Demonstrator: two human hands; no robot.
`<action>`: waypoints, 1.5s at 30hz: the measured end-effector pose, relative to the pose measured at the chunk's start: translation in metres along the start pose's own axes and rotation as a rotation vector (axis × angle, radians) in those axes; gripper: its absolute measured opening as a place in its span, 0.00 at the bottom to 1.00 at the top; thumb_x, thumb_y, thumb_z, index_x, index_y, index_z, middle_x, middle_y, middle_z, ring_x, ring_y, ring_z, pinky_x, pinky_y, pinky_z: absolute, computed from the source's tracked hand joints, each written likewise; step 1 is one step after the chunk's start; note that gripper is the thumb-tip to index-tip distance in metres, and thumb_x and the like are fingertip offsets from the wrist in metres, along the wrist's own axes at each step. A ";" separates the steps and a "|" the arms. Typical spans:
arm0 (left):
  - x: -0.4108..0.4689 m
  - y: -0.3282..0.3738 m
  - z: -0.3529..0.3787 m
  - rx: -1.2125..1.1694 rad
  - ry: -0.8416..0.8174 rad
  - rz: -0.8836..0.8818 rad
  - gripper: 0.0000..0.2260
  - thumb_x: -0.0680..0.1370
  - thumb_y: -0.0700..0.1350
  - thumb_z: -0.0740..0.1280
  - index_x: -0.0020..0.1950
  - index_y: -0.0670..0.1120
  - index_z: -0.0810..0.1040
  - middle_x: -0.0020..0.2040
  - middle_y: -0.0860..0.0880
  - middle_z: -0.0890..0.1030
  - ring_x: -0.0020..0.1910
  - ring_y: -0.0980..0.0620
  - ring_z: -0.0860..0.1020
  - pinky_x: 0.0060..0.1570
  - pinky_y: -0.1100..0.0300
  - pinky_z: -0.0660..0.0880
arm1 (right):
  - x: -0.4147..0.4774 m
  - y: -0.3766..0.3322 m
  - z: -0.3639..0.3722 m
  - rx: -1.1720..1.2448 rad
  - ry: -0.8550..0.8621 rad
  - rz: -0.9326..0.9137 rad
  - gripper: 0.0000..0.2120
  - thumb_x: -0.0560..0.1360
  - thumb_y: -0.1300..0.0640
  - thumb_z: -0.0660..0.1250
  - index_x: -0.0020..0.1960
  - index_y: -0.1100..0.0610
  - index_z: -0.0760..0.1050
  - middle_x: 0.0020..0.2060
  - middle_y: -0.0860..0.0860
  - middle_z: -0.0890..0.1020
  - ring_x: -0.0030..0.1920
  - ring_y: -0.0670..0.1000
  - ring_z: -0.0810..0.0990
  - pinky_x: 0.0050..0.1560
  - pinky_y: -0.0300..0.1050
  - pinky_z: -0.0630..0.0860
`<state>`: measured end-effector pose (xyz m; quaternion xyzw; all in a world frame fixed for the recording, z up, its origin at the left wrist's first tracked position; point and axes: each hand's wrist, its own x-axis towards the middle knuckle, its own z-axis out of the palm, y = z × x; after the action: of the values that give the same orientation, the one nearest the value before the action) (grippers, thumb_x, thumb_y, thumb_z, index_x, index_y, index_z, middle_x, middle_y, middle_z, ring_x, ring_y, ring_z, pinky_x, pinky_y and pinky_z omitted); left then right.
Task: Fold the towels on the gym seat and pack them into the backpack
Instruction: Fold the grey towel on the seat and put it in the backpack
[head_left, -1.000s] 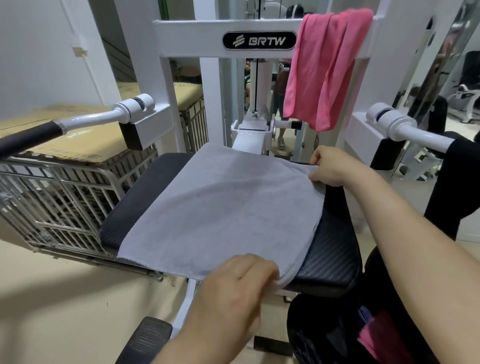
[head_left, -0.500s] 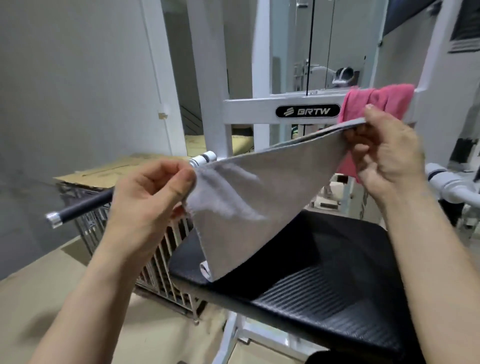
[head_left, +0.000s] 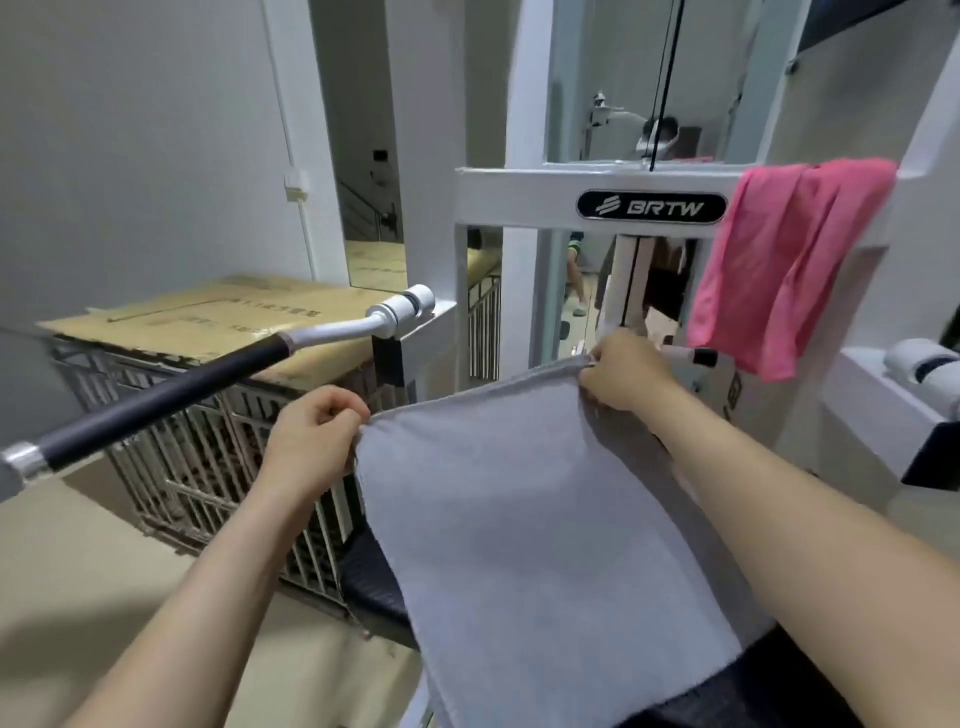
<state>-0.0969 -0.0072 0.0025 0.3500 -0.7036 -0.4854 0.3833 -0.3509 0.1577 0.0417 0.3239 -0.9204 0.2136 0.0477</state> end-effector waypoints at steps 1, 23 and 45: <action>0.009 -0.019 0.005 0.049 -0.019 -0.038 0.12 0.75 0.36 0.59 0.38 0.46 0.80 0.32 0.47 0.77 0.32 0.49 0.73 0.31 0.58 0.71 | 0.002 0.007 0.024 -0.024 0.000 0.012 0.07 0.74 0.58 0.63 0.38 0.58 0.70 0.34 0.54 0.73 0.40 0.57 0.72 0.35 0.42 0.65; 0.074 -0.084 0.022 0.010 -0.087 -0.101 0.11 0.77 0.40 0.68 0.58 0.50 0.80 0.51 0.51 0.83 0.51 0.51 0.82 0.51 0.49 0.79 | 0.040 0.003 0.074 0.188 0.095 0.115 0.11 0.77 0.57 0.65 0.57 0.60 0.79 0.49 0.57 0.81 0.51 0.57 0.77 0.48 0.46 0.71; -0.089 -0.076 -0.028 -0.091 0.077 0.247 0.24 0.68 0.24 0.66 0.37 0.54 0.83 0.40 0.59 0.85 0.39 0.61 0.80 0.45 0.66 0.77 | -0.164 0.062 0.000 0.310 0.056 -0.342 0.18 0.65 0.75 0.68 0.37 0.51 0.80 0.42 0.47 0.84 0.49 0.46 0.82 0.52 0.32 0.74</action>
<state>-0.0223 0.0368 -0.0816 0.2614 -0.7033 -0.4522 0.4823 -0.2606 0.2952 -0.0183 0.4725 -0.8066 0.3502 0.0583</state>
